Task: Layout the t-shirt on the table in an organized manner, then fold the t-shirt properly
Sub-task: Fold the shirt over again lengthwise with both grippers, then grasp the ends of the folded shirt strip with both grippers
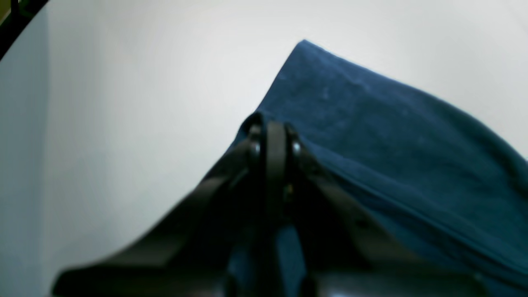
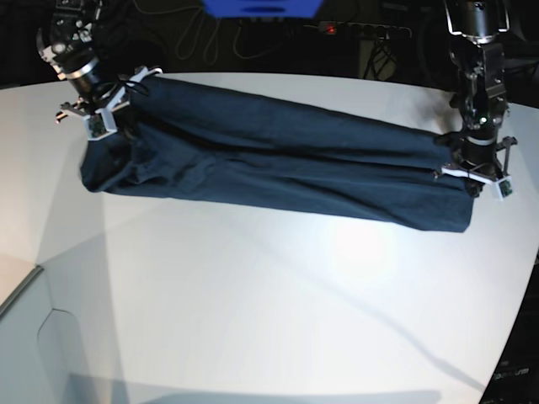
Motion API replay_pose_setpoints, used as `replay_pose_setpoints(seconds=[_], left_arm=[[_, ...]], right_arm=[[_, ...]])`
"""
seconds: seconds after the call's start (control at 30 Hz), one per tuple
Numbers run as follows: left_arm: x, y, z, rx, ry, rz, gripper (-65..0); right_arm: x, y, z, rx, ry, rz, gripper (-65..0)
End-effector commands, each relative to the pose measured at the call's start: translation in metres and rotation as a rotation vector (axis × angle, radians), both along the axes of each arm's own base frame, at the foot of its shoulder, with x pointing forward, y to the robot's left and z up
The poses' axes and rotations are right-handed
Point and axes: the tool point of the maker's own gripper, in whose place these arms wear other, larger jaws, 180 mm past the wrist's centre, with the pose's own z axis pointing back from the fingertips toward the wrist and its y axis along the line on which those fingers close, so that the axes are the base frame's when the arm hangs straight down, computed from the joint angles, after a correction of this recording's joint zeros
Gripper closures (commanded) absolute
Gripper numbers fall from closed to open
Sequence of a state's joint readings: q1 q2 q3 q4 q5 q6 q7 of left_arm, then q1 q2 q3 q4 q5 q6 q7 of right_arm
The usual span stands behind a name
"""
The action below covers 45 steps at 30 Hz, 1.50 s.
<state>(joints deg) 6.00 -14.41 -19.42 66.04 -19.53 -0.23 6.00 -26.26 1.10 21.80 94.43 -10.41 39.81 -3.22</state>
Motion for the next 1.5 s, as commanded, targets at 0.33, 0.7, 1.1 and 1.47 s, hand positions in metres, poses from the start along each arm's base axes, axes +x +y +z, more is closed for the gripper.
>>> replay_pose_setpoints(seconds=[0.33,0.7,1.1,1.47], left_arm=[[0.002,0.008,0.011,0.027,-0.033,-0.001,0.0],[0.0,0.007,0.009,0.026,-0.03,0.0,0.0],[0.0,0.004,0.007,0.02,-0.022,-0.006,-11.1],[-0.005,0.006,0.005,-0.006,-0.033,0.039,-29.8]], right_arm=[[-0.01,-0.002,-0.019,0.043,0.042,-0.02,0.0],[-0.008,-0.039,-0.023,0.023,0.041,-0.131,-13.9],[0.012,-0.063,0.041,0.049,-0.167,-0.281,-30.2],[0.073,-0.004,0.036,0.117,-0.09,-0.171,-30.0]])
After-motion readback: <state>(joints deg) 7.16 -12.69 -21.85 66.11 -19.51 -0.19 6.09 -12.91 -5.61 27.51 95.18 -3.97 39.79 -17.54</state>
